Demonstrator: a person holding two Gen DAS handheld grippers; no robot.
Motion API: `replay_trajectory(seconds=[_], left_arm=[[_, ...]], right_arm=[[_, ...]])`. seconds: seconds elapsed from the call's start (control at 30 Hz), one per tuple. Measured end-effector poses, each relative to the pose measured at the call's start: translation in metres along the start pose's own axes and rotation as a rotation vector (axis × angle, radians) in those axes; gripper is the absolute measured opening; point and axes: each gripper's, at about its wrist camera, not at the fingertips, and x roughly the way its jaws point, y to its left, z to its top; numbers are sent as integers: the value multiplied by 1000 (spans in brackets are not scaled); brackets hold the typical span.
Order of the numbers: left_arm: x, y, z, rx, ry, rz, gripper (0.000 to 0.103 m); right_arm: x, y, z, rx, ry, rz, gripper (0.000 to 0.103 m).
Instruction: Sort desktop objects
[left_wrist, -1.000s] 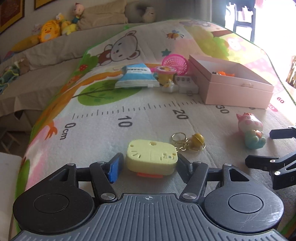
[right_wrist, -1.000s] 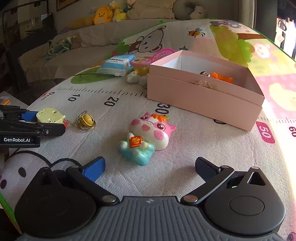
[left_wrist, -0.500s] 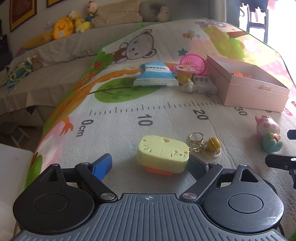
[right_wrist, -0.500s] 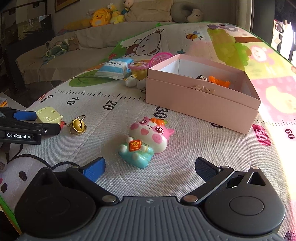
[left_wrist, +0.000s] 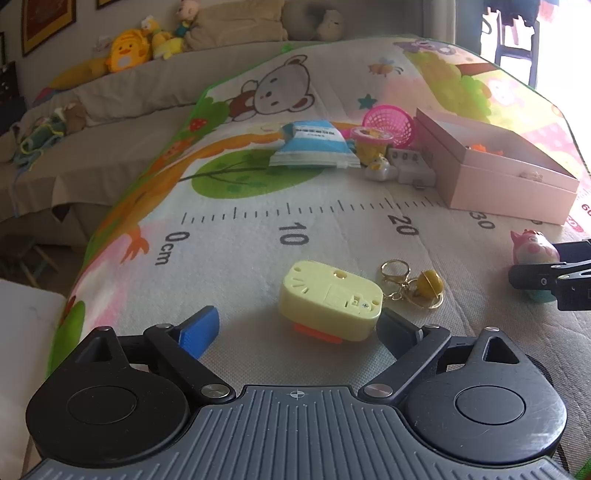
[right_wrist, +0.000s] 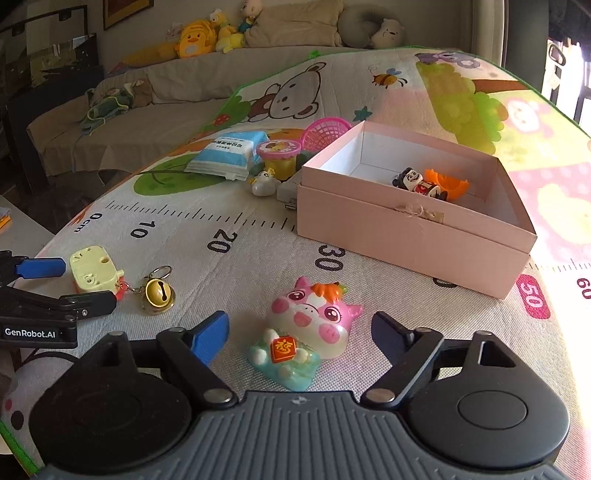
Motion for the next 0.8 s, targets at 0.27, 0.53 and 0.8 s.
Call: replay_trajectory(seconds=[0.27, 0.53, 0.8], left_arm=[[-1, -3, -1, 36, -12, -35, 96], [3, -23, 6, 196, -37, -72, 87], [1, -23, 11, 186, -36, -75, 63]], right_arm=[[-12, -24, -13, 45, 22, -53, 48], [-32, -17, -22, -27, -2, -17, 50], [-24, -24, -14, 34, -26, -30, 72]])
